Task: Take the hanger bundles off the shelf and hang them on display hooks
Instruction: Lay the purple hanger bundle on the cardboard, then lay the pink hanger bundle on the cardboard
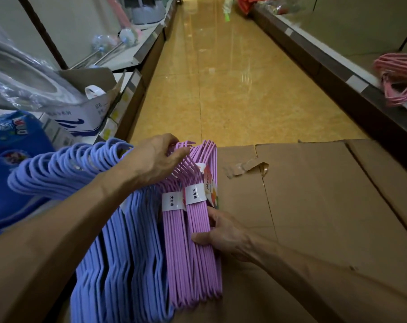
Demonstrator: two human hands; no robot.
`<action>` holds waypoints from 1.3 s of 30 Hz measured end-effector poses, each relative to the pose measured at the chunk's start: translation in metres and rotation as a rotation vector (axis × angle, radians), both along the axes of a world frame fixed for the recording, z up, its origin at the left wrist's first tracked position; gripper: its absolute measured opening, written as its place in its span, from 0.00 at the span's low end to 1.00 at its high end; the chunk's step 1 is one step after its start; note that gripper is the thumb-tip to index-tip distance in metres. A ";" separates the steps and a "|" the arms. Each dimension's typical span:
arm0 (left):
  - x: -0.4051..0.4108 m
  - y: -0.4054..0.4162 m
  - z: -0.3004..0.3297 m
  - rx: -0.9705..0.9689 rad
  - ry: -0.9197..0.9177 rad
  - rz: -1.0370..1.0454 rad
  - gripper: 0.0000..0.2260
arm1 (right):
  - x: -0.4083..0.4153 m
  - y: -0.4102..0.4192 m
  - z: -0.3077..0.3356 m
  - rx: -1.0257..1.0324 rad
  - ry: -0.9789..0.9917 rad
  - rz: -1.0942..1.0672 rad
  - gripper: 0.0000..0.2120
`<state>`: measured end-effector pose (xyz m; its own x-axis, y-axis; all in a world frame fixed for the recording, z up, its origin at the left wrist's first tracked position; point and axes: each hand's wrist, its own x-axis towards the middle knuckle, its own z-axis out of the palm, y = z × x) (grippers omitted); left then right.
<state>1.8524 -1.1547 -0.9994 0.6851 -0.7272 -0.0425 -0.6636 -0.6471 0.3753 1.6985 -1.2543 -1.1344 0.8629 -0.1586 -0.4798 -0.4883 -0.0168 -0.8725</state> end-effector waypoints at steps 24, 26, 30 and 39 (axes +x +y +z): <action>-0.001 -0.014 0.002 -0.276 -0.028 -0.084 0.17 | -0.001 -0.006 0.048 -1.122 0.290 0.588 0.30; -0.006 -0.018 0.012 -0.334 -0.032 -0.082 0.16 | -0.017 -0.012 0.076 -1.124 0.218 0.624 0.26; -0.024 -0.034 0.032 -0.491 0.079 -0.048 0.11 | -0.058 -0.037 0.123 -1.147 0.159 0.614 0.23; -0.104 -0.116 0.074 -0.698 0.314 -0.130 0.08 | -0.146 -0.151 0.154 -1.205 0.076 0.285 0.15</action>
<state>1.7484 -1.2712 -0.9256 0.6244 -0.7304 0.2769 -0.5129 -0.1161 0.8505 1.5525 -1.4048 -0.9804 0.9155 -0.3441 -0.2083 -0.3839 -0.9022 -0.1967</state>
